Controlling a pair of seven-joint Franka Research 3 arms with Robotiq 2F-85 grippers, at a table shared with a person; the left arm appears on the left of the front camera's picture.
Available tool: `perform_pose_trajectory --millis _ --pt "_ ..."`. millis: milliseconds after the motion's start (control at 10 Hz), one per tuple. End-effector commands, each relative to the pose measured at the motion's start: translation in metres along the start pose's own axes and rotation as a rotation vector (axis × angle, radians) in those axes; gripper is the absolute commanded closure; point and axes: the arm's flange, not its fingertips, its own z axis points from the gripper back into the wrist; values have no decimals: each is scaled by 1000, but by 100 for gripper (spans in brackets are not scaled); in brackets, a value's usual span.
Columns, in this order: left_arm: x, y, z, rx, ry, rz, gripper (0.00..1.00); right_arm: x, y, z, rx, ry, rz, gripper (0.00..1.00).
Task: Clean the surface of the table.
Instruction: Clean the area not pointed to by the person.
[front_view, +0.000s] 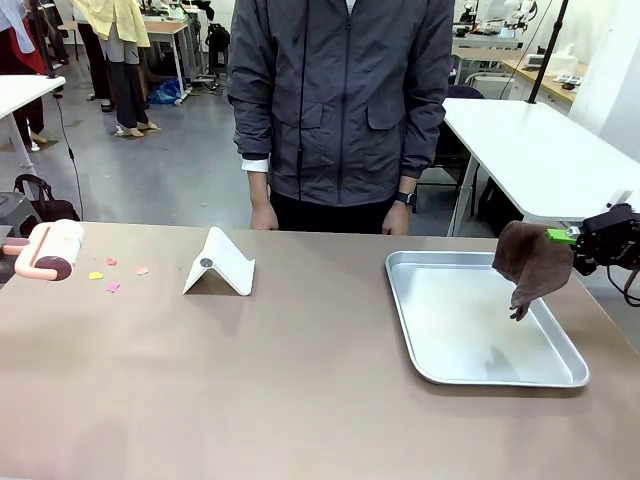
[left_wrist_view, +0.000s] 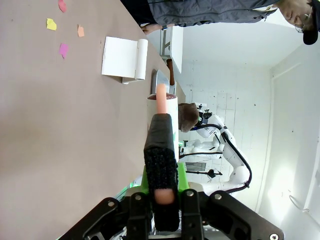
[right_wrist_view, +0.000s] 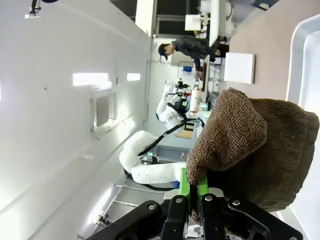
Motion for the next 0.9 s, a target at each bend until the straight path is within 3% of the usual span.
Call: perform_pose_trajectory --millis 0,700,800 --pt "-2 -2 4 -17 8 -19 100 2 4 -2 18 -11 14 94" --pt "-2 -2 4 -17 8 -19 100 2 4 -2 18 -11 14 94" --pt "0 0 0 0 0 0 78 2 4 -2 18 -11 14 94"
